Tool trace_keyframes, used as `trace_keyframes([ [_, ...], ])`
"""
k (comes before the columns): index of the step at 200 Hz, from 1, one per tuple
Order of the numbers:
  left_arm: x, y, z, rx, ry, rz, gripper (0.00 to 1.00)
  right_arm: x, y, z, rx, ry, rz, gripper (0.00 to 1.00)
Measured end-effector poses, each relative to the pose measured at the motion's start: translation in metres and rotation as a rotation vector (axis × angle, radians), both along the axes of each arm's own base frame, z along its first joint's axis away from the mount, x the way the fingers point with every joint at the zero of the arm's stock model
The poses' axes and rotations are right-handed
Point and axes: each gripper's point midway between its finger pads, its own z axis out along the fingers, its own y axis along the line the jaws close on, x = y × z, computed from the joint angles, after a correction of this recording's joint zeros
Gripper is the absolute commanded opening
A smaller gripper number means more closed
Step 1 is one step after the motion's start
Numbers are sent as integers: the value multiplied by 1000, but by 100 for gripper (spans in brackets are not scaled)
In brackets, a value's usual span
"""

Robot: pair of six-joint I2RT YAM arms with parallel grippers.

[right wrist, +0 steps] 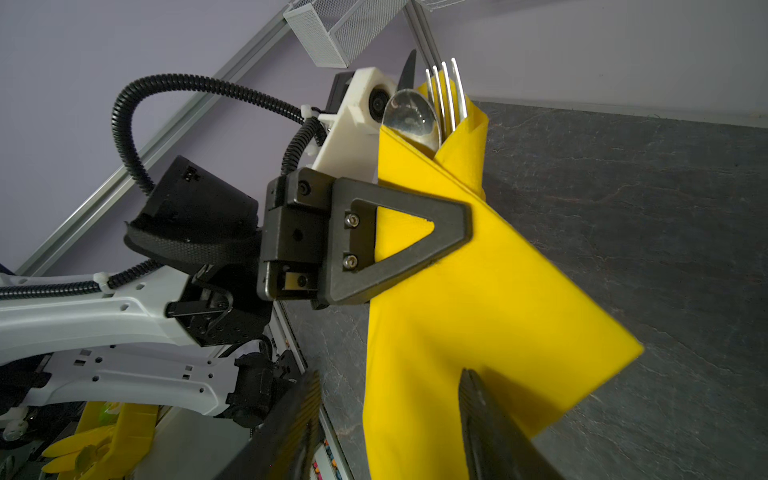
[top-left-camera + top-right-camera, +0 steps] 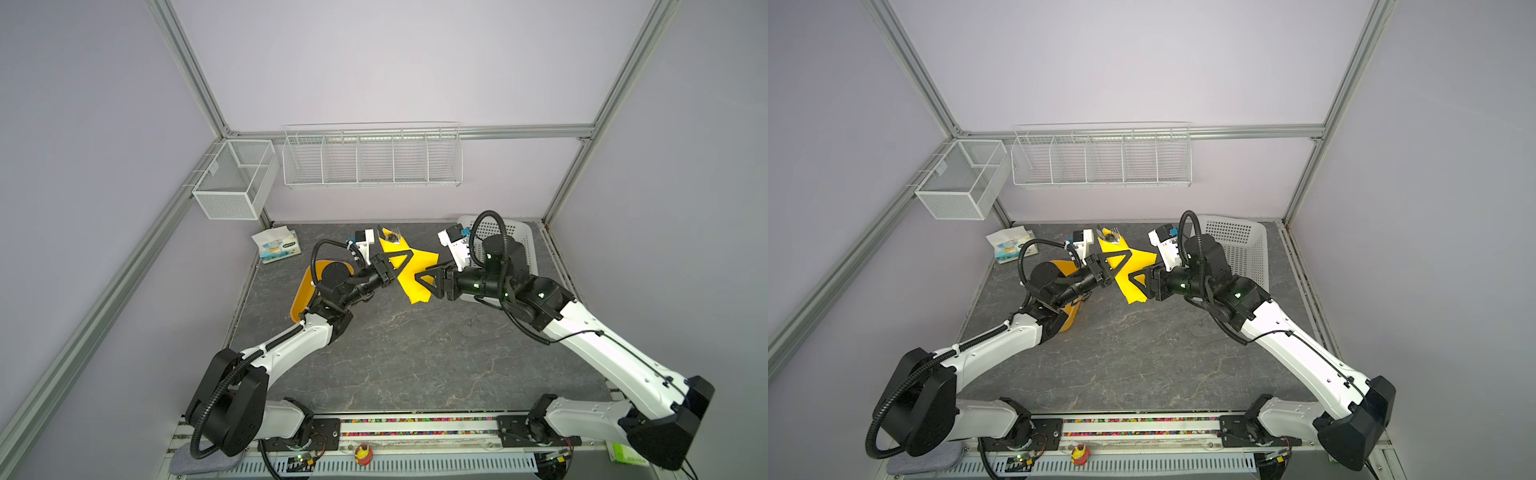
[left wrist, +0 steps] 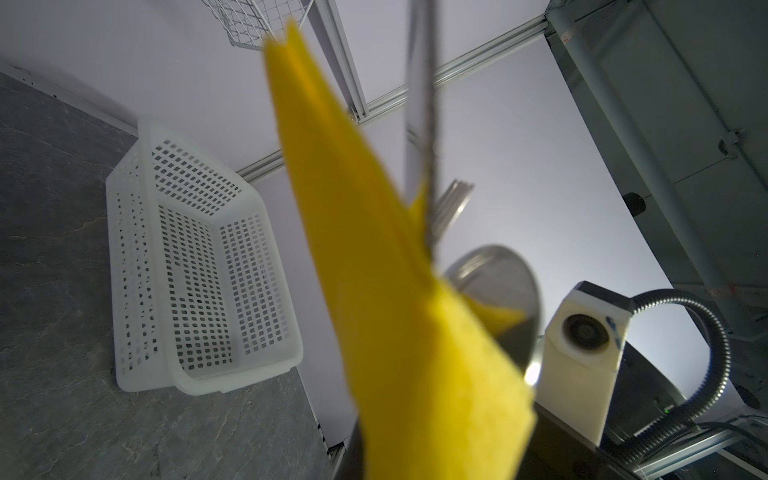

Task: Place the utensils on the paper napkin and roll it up
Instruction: 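Move the right gripper back to the bundle and pinch the napkin's loose flap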

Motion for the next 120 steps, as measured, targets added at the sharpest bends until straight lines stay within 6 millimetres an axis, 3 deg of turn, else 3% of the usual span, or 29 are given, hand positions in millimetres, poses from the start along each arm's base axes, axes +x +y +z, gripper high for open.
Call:
trace_keyframes([
  [120,-4,-4,-1,3,1,-19,0,9,3,-21,-66,29,-15,56],
])
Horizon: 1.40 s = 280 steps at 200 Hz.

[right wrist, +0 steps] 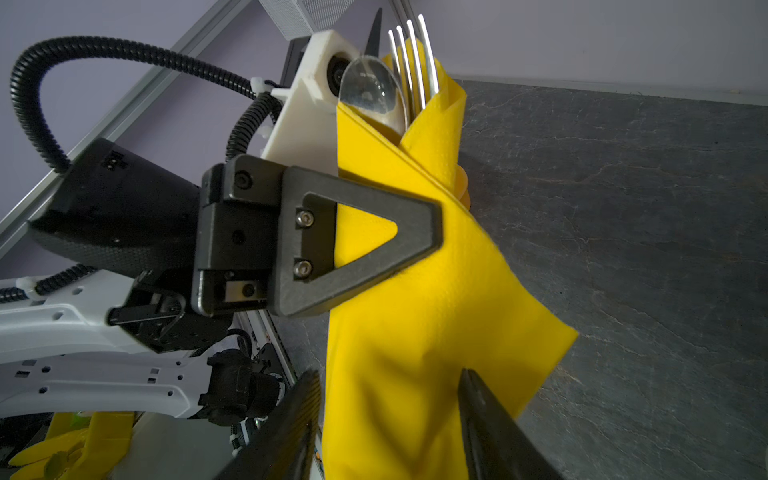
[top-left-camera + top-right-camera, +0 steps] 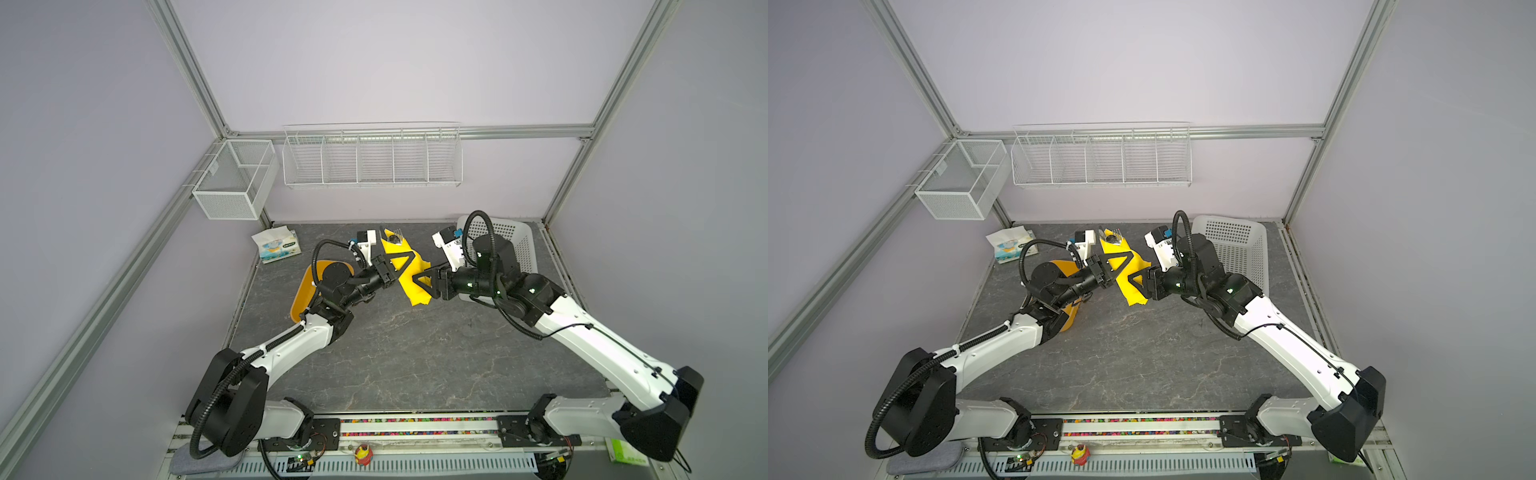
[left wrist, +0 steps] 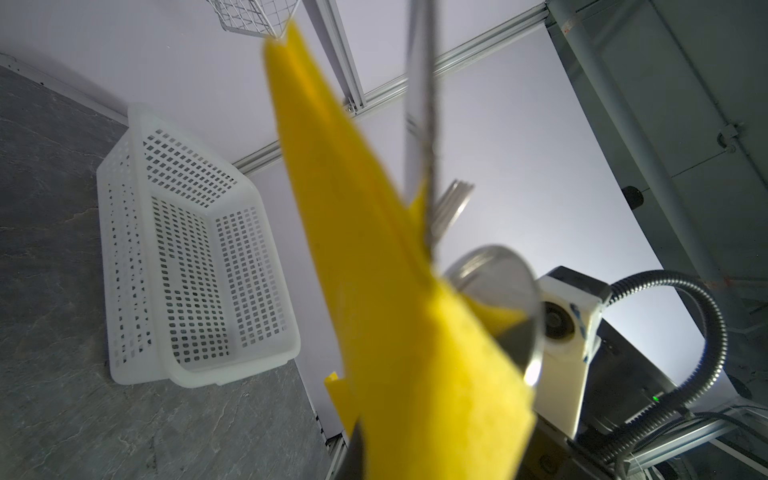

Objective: Place the utensils on the paper napkin and roll it up

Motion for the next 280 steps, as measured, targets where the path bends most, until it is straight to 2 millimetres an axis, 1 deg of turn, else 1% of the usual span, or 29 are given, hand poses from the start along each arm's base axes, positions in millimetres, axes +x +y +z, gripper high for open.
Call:
trace_keyframes([
  [22,0,0,0,0,0,0,0,0,1,-3,-4,7,8,56],
  [107,-1,0,1,-1,-2,-4,0,-7,4,-4,-6,11,50,57],
  [142,-1,0,2,2,-4,-3,0,-7,-3,-10,-46,15,29,59],
  [158,-2,0,3,6,-4,-3,0,-9,-8,-2,-41,-5,17,59],
  [193,-3,1,2,16,-10,1,0,-19,-20,25,2,-61,2,58],
  [203,-3,0,1,19,-7,1,0,-22,-22,30,14,-69,2,55],
  [210,-2,0,1,20,-5,1,0,-24,-23,33,22,-70,5,48],
  [229,-2,0,0,24,-4,2,0,-30,-20,38,49,-60,35,36],
  [249,-2,0,-1,26,-2,3,0,-38,-15,38,71,-37,84,25],
  [269,-2,0,-1,29,-2,3,0,-42,-10,33,74,-8,118,22],
  [280,-2,0,-1,28,-2,3,0,-42,-10,26,64,8,120,21],
])
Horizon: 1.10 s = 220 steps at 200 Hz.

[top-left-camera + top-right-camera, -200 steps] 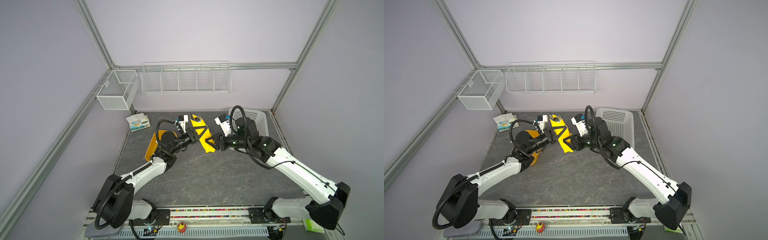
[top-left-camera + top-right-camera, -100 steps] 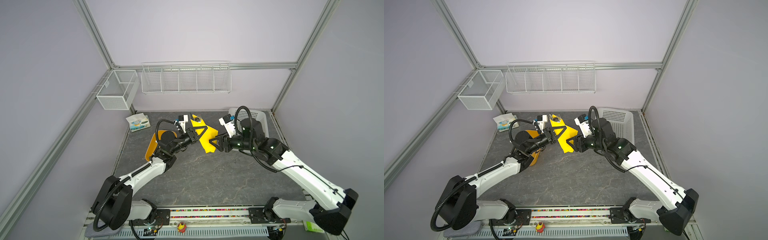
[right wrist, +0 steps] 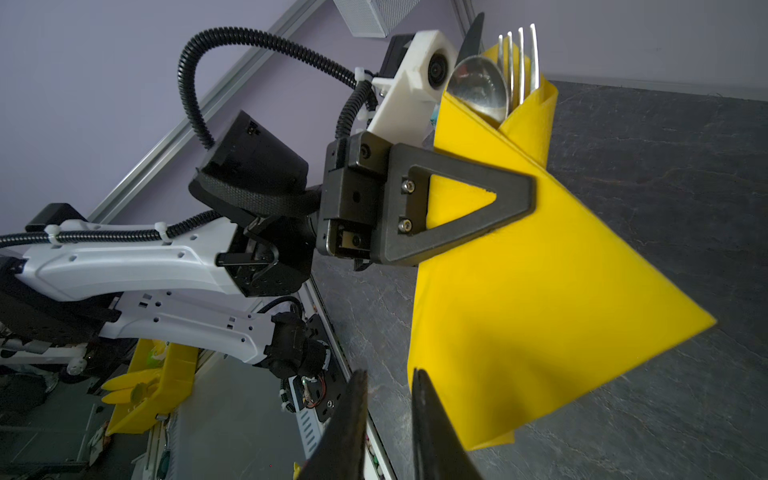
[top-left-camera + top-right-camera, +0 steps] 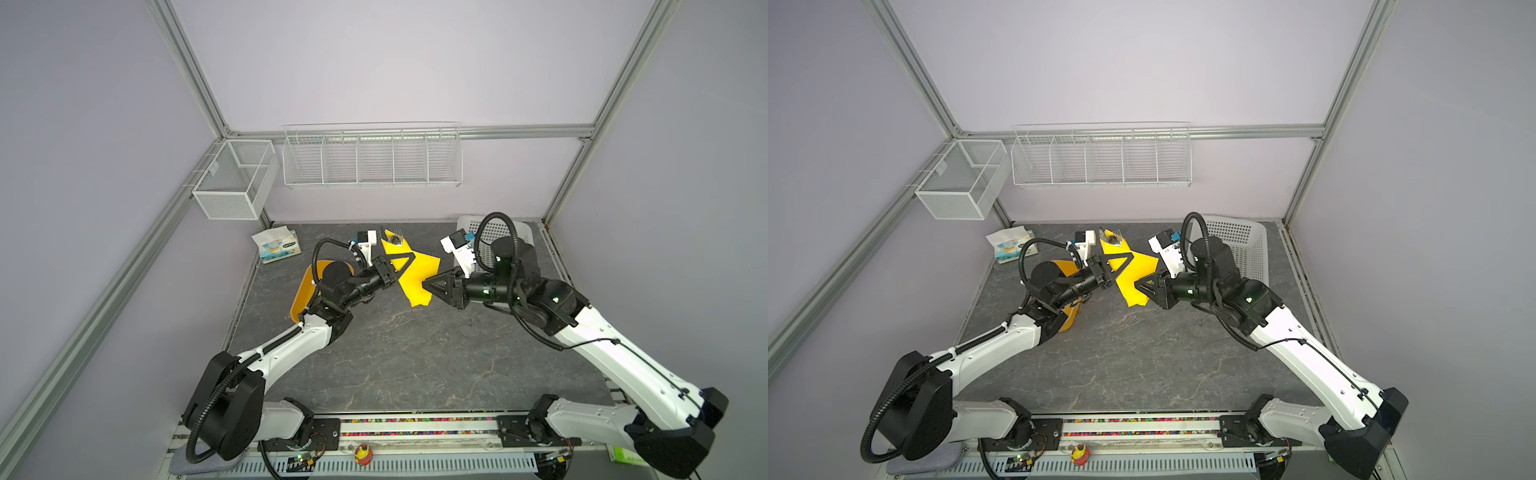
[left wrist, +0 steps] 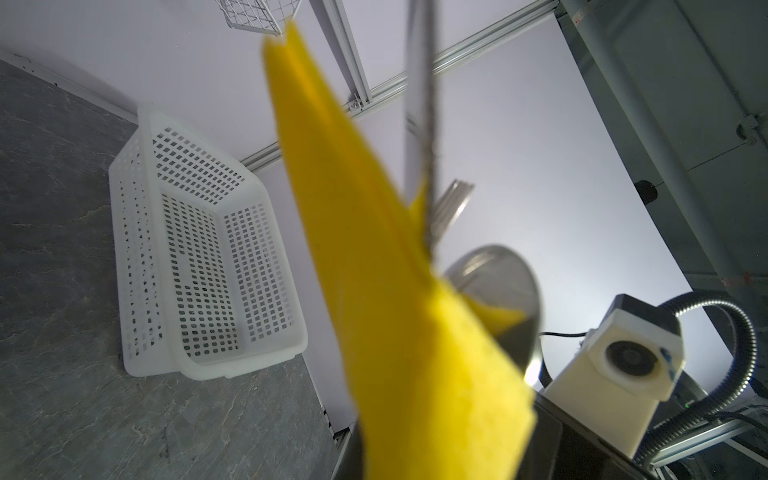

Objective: Place the utensils on the paper napkin and roll it up

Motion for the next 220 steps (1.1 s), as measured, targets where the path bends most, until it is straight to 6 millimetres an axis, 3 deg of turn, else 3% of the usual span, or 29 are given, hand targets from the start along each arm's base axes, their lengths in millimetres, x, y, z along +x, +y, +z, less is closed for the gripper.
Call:
trace_keyframes([
  [52,0,0,0,-1,1,-1,0,9,-1,-44,-99,77,-40,19],
  [91,0,0,1,-4,2,-1,0,15,-5,-55,-138,90,-76,21],
  [131,-1,0,2,-4,0,-1,0,13,-8,-47,-124,69,-85,31],
  [185,-1,0,2,-2,-3,0,0,11,-15,2,-43,-42,-102,49],
  [220,-1,0,2,-2,-3,0,0,26,-5,0,-62,-47,-120,55],
])
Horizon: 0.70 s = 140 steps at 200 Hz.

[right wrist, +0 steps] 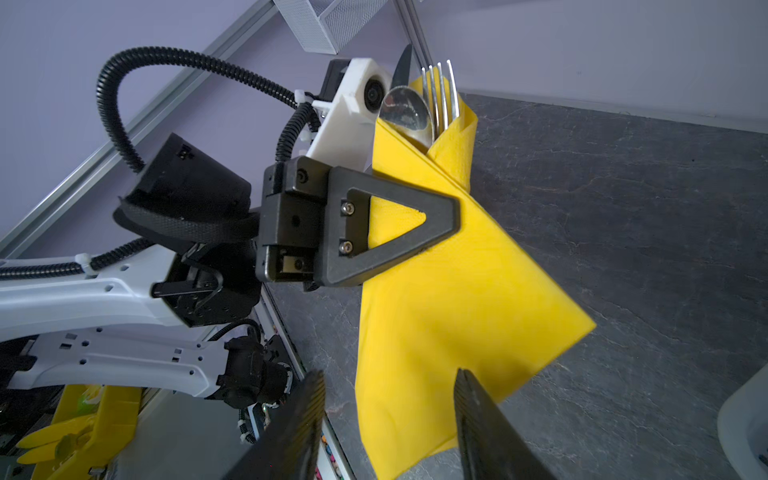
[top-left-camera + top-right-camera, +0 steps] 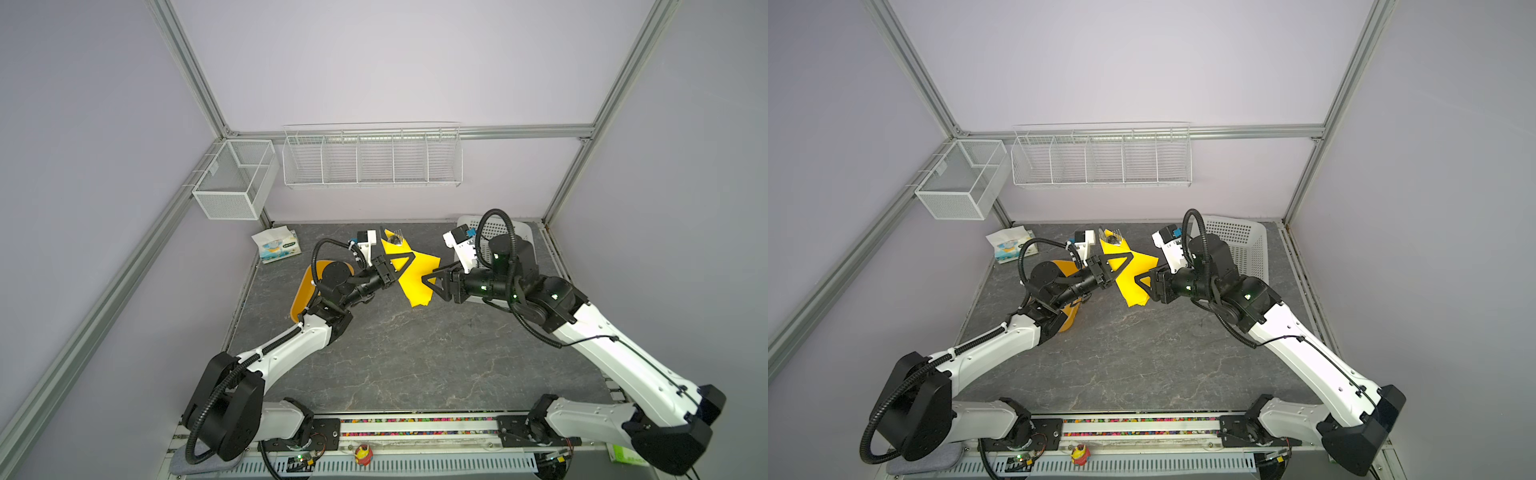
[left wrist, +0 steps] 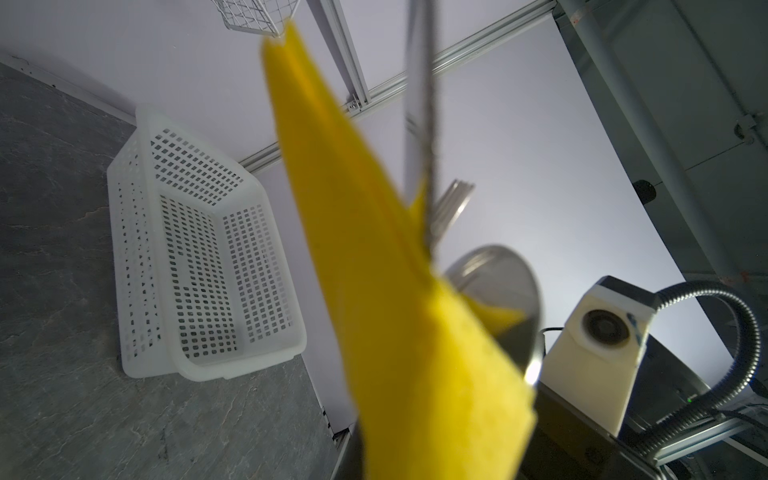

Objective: Place the utensils on the paper napkin and roll it up

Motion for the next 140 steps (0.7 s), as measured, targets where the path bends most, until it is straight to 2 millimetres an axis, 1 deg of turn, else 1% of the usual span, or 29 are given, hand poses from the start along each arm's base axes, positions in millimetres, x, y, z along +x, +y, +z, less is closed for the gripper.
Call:
trace_keyframes([
  [28,0,0,0,0,0,0,0,11,9,-18,-35,27,-9,57],
  [48,0,0,0,0,0,0,0,15,13,-26,-52,38,-10,57],
  [90,-1,0,3,-12,-1,-3,0,15,16,-25,-42,32,-2,58],
  [140,-3,1,11,-41,-13,-15,0,10,21,-23,-27,36,44,58],
])
